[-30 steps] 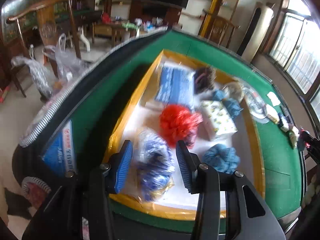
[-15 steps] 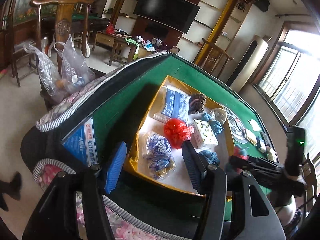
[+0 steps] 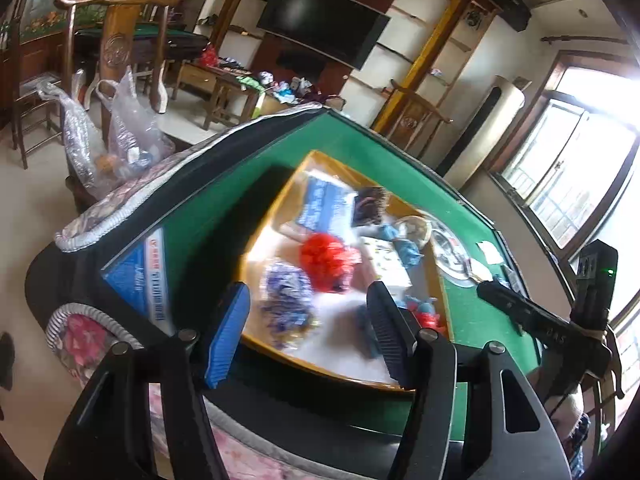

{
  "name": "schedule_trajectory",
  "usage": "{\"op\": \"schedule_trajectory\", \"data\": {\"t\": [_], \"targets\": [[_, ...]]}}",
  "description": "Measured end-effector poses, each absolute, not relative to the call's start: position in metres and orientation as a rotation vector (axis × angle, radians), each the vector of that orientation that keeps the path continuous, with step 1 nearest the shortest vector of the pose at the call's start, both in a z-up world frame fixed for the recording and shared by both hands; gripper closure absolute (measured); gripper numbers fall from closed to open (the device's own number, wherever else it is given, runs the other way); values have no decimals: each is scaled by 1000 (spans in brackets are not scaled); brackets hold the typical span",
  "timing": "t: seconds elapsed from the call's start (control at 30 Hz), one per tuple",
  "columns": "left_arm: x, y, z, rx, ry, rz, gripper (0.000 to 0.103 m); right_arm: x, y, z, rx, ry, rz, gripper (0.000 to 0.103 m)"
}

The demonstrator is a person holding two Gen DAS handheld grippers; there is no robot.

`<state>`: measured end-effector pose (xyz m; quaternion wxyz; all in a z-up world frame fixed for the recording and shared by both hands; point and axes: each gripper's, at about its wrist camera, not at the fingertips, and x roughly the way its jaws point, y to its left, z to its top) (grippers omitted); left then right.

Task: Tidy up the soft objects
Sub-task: 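Release the patterned bag into the box with left while right drops the knit toy there, then withdraw both open tools from the box back over the table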

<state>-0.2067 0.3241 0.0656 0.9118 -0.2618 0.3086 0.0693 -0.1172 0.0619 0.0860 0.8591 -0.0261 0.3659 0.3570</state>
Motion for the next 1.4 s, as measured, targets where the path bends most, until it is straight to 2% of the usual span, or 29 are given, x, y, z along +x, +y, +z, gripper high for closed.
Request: {"op": "schedule_trajectory", "data": {"t": [0.1, 0.17, 0.3, 0.57, 0.77, 0.97, 1.2, 1.4], "targets": [[-206, 300, 76, -484, 619, 96, 41, -104, 33, 89, -54, 723, 669, 37], [-204, 269, 88, -377, 601, 64, 30, -91, 9, 87, -42, 718, 611, 36], [-187, 201, 96, -191, 630, -12, 29, -65, -42, 75, 12, 737, 503, 36], [-139, 90, 74, -103, 810, -257, 30, -30, -130, 45, 129, 768, 331, 36], [-100, 22, 55, -42, 899, -363, 30, -25, -173, 52, 301, 755, 285, 36], [-72, 0, 34, 6, 926, -292, 30, -18, -199, 43, 404, 771, 206, 33], [-54, 7, 10, 16, 967, -160, 30, -15, -198, 38, 388, 784, 185, 33], [-47, 8, 5, 38, 989, -98, 21, -14, -196, 35, 360, 785, 171, 33]]}}
